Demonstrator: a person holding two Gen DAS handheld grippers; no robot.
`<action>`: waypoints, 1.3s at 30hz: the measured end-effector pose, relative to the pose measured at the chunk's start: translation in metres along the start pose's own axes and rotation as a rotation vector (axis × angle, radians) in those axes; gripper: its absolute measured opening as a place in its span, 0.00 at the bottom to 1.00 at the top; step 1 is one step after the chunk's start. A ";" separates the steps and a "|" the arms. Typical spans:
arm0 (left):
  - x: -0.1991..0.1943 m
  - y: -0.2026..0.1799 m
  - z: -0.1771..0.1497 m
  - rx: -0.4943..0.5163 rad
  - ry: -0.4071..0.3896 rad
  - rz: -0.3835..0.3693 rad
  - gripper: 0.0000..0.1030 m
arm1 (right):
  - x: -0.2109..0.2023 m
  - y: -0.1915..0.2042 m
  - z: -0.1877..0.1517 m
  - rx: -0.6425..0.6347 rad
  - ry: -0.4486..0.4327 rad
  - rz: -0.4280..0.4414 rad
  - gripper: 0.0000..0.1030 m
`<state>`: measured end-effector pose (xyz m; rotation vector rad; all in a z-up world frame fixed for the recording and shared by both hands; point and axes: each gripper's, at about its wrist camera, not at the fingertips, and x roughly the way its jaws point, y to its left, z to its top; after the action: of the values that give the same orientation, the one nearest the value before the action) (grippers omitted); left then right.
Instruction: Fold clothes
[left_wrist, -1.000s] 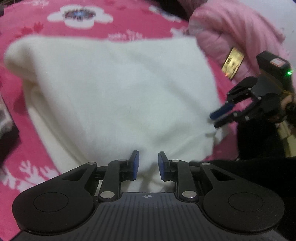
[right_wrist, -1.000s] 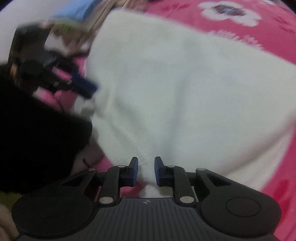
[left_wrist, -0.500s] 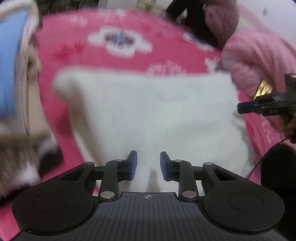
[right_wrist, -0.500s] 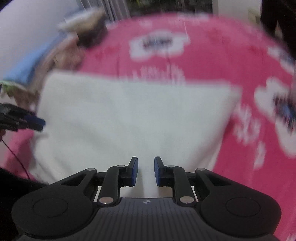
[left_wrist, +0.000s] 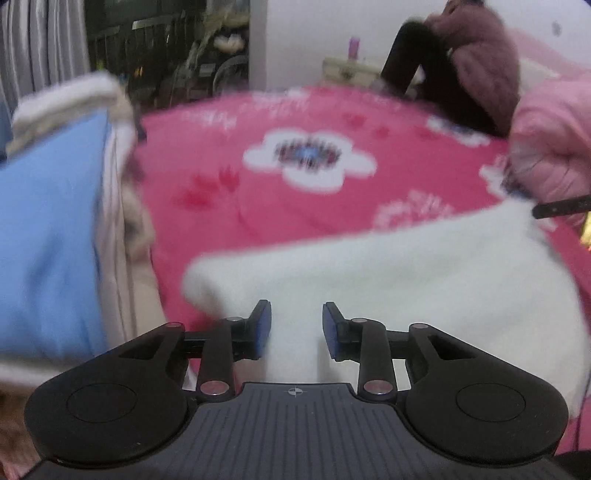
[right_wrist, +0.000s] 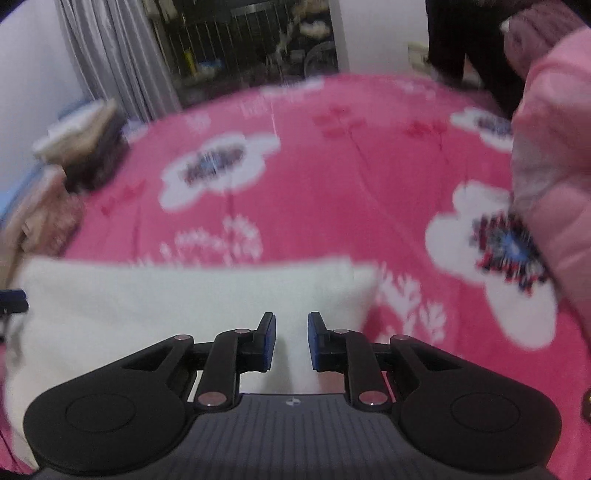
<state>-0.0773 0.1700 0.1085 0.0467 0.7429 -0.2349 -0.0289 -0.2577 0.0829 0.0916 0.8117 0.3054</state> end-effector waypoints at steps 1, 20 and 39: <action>0.000 0.001 0.003 -0.002 -0.018 0.011 0.33 | -0.003 -0.001 0.004 0.017 -0.026 0.000 0.19; 0.002 0.033 -0.010 -0.350 -0.062 0.095 0.52 | -0.013 0.044 0.009 0.061 -0.085 0.146 0.36; 0.043 0.064 0.004 -0.571 -0.041 -0.065 0.13 | -0.007 0.043 -0.027 0.198 -0.015 0.131 0.37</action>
<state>-0.0295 0.2230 0.0795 -0.5237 0.7487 -0.0787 -0.0629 -0.2197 0.0773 0.3331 0.8208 0.3472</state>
